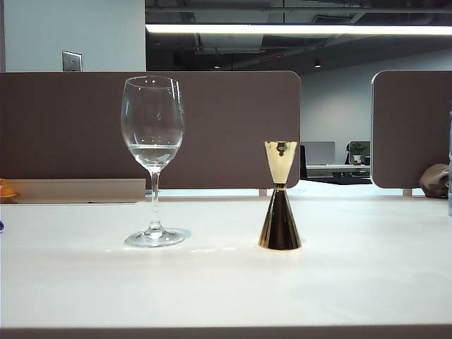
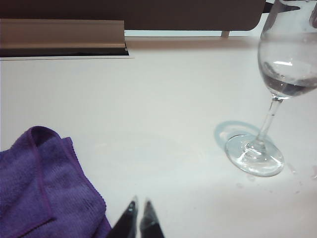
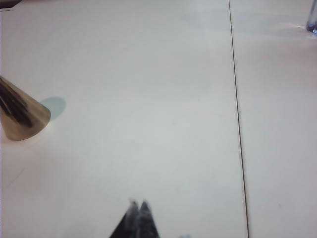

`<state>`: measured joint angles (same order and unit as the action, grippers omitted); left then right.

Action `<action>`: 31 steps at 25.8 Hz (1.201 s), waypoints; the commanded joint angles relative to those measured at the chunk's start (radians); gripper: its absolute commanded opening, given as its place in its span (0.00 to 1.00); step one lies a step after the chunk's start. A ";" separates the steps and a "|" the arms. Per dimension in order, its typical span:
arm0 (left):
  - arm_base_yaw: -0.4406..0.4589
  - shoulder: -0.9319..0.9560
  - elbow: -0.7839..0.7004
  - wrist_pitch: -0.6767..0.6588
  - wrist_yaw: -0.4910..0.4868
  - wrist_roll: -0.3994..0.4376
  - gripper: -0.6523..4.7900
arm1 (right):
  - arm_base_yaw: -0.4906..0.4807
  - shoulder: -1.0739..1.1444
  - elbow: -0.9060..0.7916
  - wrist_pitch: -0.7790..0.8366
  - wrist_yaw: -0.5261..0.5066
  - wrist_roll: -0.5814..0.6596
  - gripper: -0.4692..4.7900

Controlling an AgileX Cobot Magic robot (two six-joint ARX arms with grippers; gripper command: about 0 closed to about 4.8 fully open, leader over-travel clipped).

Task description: Pick up the jigger and pour the water inside into the glass.

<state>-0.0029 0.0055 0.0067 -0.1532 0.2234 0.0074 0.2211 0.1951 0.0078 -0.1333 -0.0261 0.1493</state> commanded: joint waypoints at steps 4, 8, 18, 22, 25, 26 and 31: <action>0.002 0.000 0.001 0.012 -0.002 0.004 0.16 | -0.001 -0.001 -0.007 0.010 -0.002 0.003 0.10; 0.002 0.000 0.001 0.013 -0.002 0.003 0.16 | -0.001 -0.001 -0.007 0.010 -0.003 0.010 0.10; 0.001 0.000 0.003 0.147 0.153 -0.293 0.16 | -0.001 -0.002 -0.007 0.033 -0.237 0.439 0.10; 0.001 0.000 0.005 0.260 0.258 -0.400 0.16 | 0.000 -0.002 -0.003 0.205 -0.394 0.484 0.14; 0.002 0.000 0.027 0.293 0.274 -0.486 0.16 | -0.001 -0.002 0.022 0.317 -0.399 0.481 0.19; 0.002 0.000 0.040 0.288 0.275 -0.472 0.16 | -0.001 -0.002 0.043 0.307 -0.369 0.467 0.19; 0.002 0.004 0.139 0.188 0.195 -0.251 0.11 | 0.000 0.027 0.175 0.199 -0.288 0.240 0.19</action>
<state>-0.0029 0.0036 0.1265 0.0917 0.4671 -0.3191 0.2207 0.2039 0.1574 0.1059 -0.3332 0.4789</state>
